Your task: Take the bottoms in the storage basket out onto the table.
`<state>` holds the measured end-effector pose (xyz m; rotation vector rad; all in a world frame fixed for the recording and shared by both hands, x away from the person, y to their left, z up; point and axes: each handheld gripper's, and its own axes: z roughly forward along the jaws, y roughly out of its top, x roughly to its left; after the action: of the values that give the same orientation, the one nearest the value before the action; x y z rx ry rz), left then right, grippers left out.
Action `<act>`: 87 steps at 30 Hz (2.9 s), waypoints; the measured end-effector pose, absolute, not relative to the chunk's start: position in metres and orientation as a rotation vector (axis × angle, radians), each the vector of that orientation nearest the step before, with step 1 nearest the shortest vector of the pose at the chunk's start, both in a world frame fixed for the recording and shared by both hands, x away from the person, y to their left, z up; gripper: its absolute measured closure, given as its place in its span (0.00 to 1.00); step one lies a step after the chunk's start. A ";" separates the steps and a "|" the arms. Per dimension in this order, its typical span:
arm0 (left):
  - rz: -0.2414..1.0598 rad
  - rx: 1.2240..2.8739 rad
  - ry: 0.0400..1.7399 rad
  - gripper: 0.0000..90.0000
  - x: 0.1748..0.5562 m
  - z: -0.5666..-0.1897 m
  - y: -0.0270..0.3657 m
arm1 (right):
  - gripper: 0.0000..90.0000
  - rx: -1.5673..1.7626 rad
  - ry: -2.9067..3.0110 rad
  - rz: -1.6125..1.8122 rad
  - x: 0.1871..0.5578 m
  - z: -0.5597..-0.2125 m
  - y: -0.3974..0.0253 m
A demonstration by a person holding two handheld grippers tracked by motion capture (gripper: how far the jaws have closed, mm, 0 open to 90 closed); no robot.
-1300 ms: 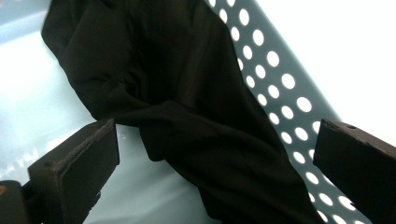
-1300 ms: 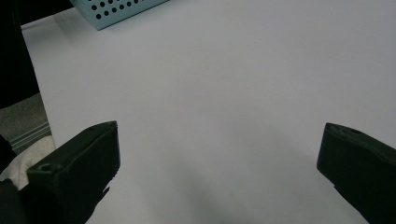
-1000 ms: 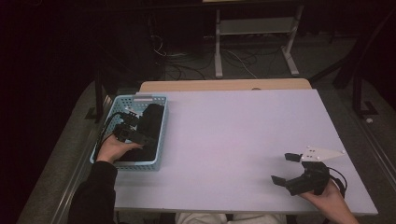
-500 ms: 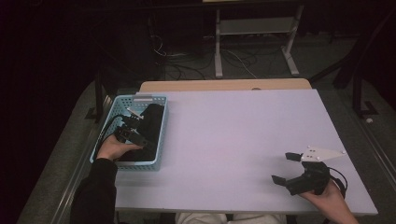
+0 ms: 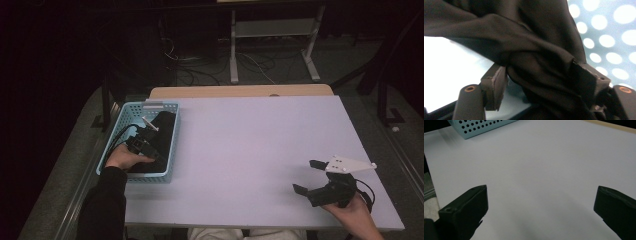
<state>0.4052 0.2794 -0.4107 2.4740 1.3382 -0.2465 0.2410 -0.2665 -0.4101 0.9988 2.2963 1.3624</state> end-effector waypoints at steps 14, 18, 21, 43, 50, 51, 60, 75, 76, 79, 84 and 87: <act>-0.213 2.478 1.350 0.55 0.413 -0.413 0.271 | 0.00 0.996 2.300 1.367 0.241 -0.410 -0.266; -0.229 2.479 1.342 0.70 0.415 -0.414 0.269 | 0.00 0.992 2.305 1.366 0.241 -0.411 -0.265; -0.269 2.458 1.329 0.83 0.417 -0.415 0.270 | 0.00 0.995 2.302 1.367 0.241 -0.410 -0.265; -0.178 2.101 1.218 0.88 0.402 -0.355 0.313 | 0.00 1.005 2.282 1.373 0.241 -0.409 -0.267; -0.094 2.070 1.194 0.88 0.399 -0.323 0.314 | 0.00 1.004 2.277 1.379 0.241 -0.409 -0.267; -0.083 2.060 1.196 0.88 0.399 -0.319 0.314 | 0.00 1.003 2.276 1.380 0.241 -0.409 -0.267; -0.019 2.039 1.187 0.88 0.397 -0.283 0.319 | 0.00 1.003 2.276 1.386 0.241 -0.409 -0.267; 0.086 2.108 1.187 0.88 0.400 -0.224 0.317 | 0.00 1.008 2.289 1.393 0.242 -0.409 -0.267; 0.093 2.113 1.186 0.88 0.401 -0.218 0.317 | 0.00 1.006 2.292 1.390 0.242 -0.410 -0.267; 0.116 2.118 1.176 0.88 0.401 -0.204 0.316 | 0.00 1.006 2.293 1.390 0.242 -0.410 -0.267; 0.165 2.143 1.163 0.88 0.401 -0.179 0.311 | 0.00 1.012 2.297 1.390 0.243 -0.410 -0.267; 0.182 2.144 1.147 0.88 0.399 -0.165 0.308 | 0.00 1.010 2.297 1.390 0.243 -0.410 -0.266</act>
<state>0.3990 0.3083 -0.1652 2.1440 1.1472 0.1824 0.2428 -0.2663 -0.4103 1.0097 2.2973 1.3898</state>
